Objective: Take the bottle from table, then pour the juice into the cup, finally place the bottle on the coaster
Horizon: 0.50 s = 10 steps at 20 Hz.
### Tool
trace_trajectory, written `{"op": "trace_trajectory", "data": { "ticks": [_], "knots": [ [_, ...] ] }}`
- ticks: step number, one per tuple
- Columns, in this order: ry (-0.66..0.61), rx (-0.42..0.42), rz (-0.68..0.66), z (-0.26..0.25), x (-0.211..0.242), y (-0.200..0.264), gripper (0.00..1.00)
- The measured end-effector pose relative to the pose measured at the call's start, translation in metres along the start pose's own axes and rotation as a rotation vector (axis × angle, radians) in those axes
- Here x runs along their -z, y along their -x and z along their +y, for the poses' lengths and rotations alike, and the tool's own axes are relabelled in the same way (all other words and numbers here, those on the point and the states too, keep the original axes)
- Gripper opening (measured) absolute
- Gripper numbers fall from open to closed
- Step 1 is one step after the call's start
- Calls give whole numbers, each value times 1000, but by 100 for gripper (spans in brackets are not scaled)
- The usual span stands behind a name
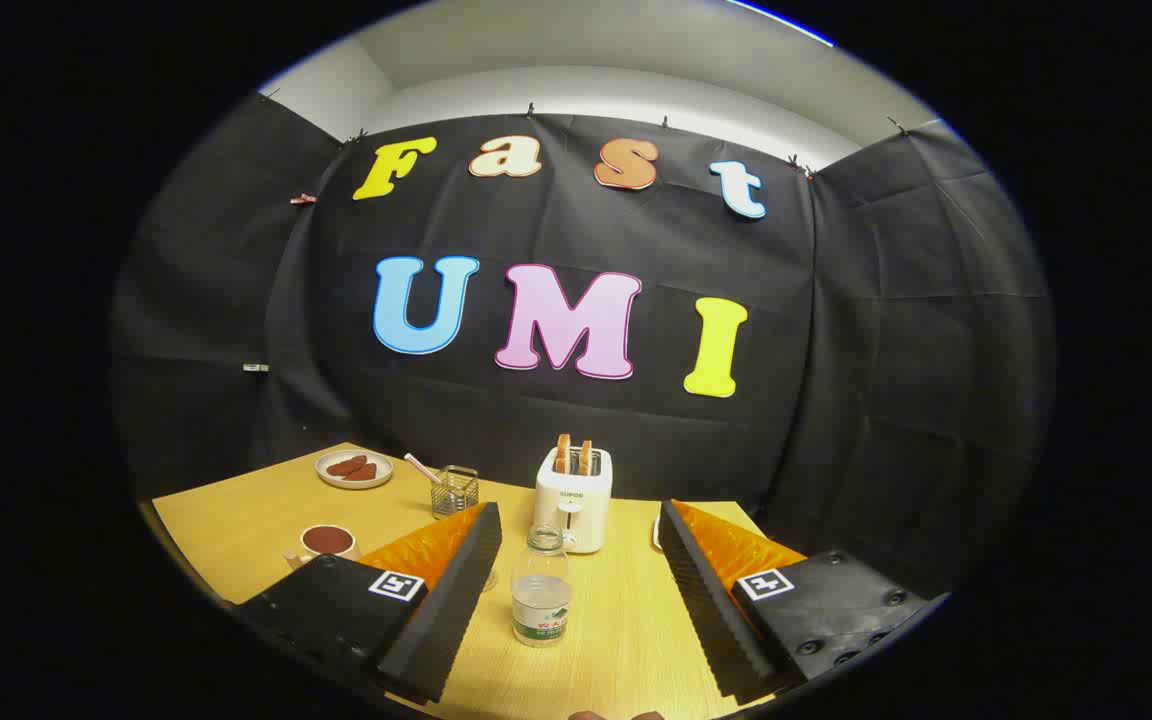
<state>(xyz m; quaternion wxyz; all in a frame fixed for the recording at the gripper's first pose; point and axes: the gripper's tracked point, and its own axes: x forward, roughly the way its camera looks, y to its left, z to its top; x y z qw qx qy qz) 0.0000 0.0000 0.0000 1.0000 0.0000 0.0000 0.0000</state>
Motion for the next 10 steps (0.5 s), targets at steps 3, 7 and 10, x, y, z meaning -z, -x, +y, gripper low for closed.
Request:
{"op": "trace_trajectory", "data": {
  "ticks": [3, 7, 10],
  "knots": [
    [-6, -5, 2, 5, 1, -3, 97],
    [-7, -20, 8, 15, 3, -3, 97],
    [-2, -35, 17, 22, 7, -3, 97]
  ]
}}
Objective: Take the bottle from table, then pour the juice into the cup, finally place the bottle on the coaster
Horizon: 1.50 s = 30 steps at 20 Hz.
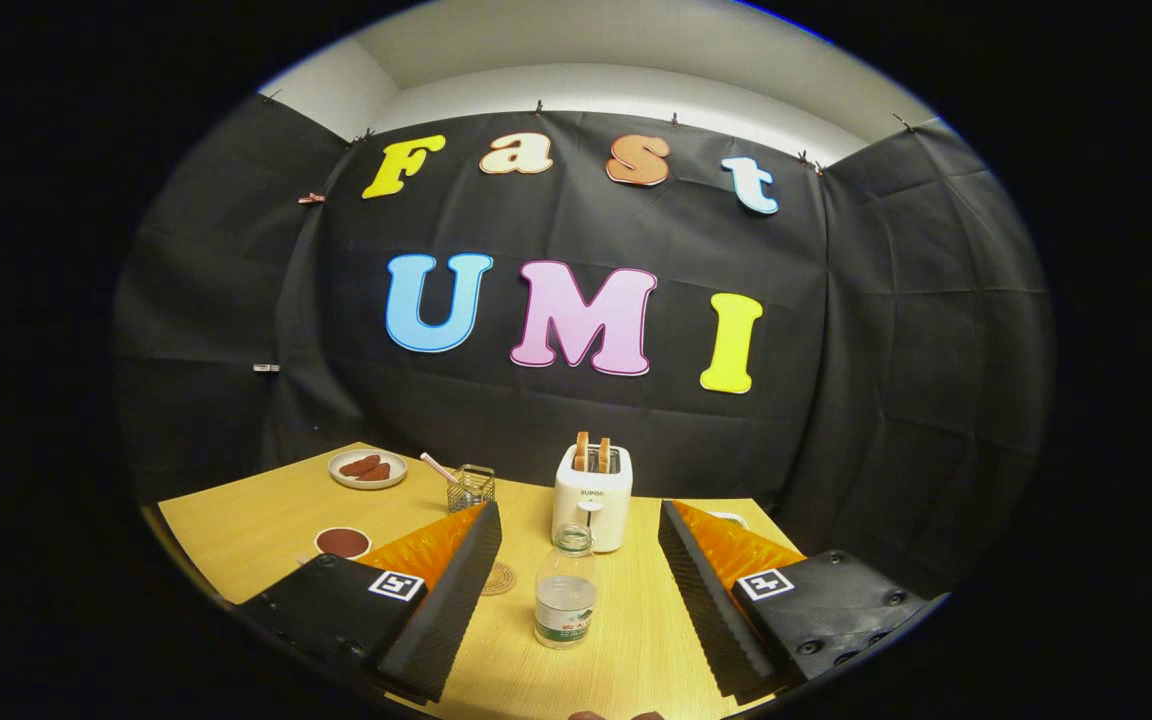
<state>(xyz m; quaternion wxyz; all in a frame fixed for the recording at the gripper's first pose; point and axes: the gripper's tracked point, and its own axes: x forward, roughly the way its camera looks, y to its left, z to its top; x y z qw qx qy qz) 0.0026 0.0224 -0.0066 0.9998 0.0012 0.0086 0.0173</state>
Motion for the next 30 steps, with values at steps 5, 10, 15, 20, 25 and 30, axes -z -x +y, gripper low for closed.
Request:
{"op": "trace_trajectory", "data": {
  "ticks": [5, 10, 15, 20, 25, 30],
  "knots": [
    [7, -22, 17, 9, 6, 1, 97],
    [-2, -22, 28, 7, 10, -1, 97],
    [-8, -2, 30, 2, 15, -14, 97],
    [-18, -1, 49, 4, 28, -35, 97],
    [-1, 0, 77, 5, 58, -59, 97],
    [-16, 12, 102, 7, 95, -78, 97]
  ]
}}
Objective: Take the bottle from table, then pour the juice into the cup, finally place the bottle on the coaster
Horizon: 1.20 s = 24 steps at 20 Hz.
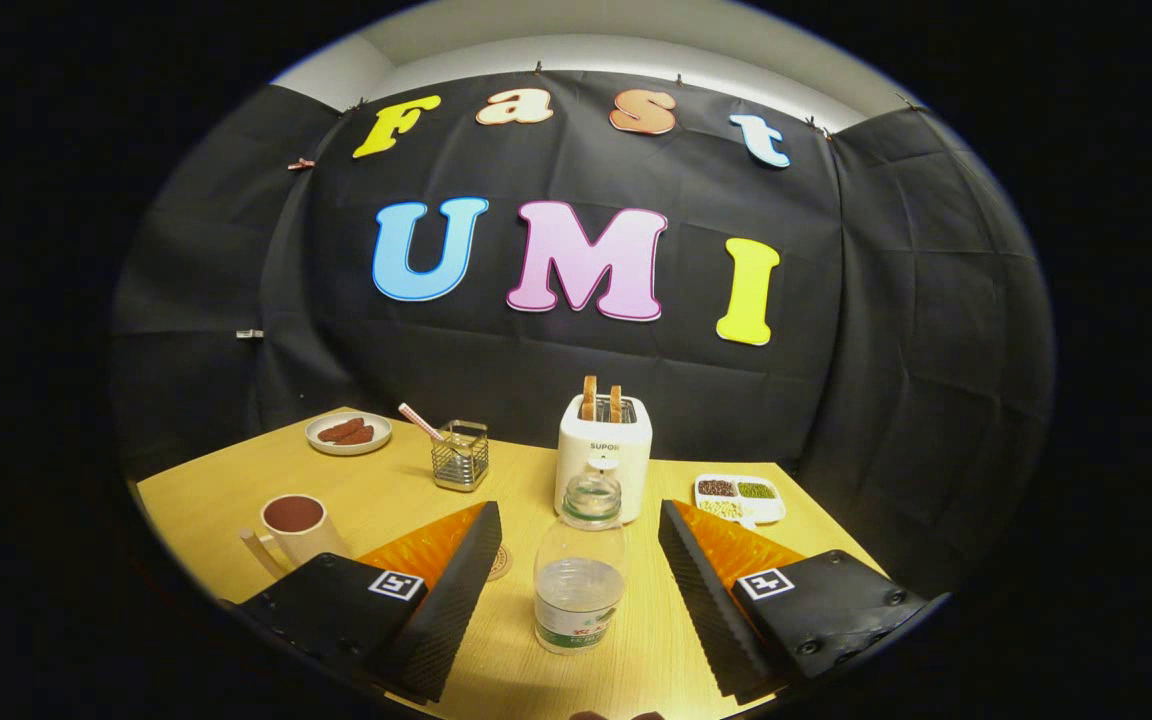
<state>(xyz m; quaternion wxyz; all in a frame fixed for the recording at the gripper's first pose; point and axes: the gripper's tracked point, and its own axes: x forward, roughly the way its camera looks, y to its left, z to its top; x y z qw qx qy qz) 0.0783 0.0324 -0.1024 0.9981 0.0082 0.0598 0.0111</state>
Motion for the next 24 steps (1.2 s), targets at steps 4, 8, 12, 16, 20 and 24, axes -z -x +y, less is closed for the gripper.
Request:
{"op": "trace_trajectory", "data": {
  "ticks": [4, 8, 12, 16, 20, 24],
  "knots": [
    [-14, 17, 22, -1, 26, -13, 97],
    [-28, 10, 47, 1, 49, -21, 97],
    [-31, 12, 57, -1, 59, -24, 98],
    [-49, 4, 61, -2, 63, -32, 98],
    [-39, -5, 61, -2, 65, -35, 95],
    [-42, -10, 94, -2, 75, -39, 85]
  ]
}}
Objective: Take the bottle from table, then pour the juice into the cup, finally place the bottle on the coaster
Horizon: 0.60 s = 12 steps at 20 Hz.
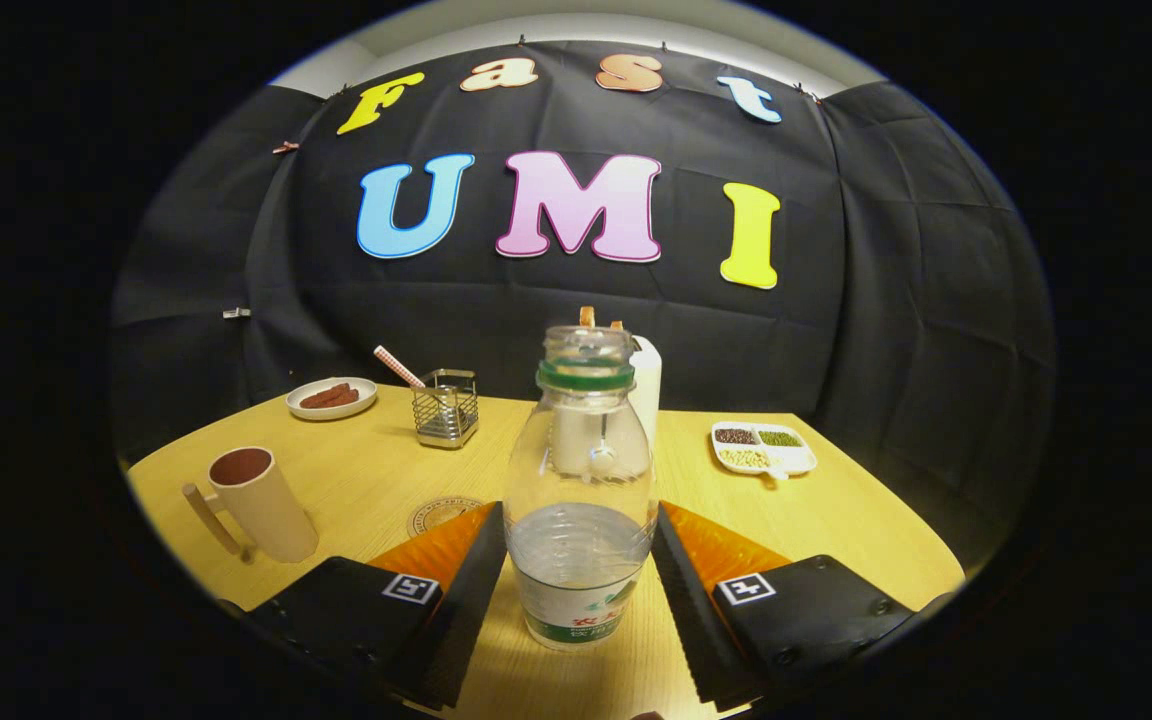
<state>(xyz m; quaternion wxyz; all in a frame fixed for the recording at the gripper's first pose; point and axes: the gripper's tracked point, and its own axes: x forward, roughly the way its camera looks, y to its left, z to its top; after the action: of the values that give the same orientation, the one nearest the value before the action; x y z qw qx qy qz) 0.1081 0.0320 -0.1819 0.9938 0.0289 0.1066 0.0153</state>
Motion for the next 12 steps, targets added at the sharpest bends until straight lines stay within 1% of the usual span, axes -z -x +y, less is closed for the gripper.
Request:
{"op": "trace_trajectory", "data": {
  "ticks": [2, 3, 7, 10, 12],
  "knots": [
    [-5, -3, -9, -1, -2, -1, 84],
    [-7, -2, -8, -1, -2, 0, 81],
    [-10, -9, -5, 0, -2, -5, 80],
    [18, -27, 8, 5, -2, -4, 77],
    [53, -42, 13, 7, -3, -4, 72]
  ]
}}
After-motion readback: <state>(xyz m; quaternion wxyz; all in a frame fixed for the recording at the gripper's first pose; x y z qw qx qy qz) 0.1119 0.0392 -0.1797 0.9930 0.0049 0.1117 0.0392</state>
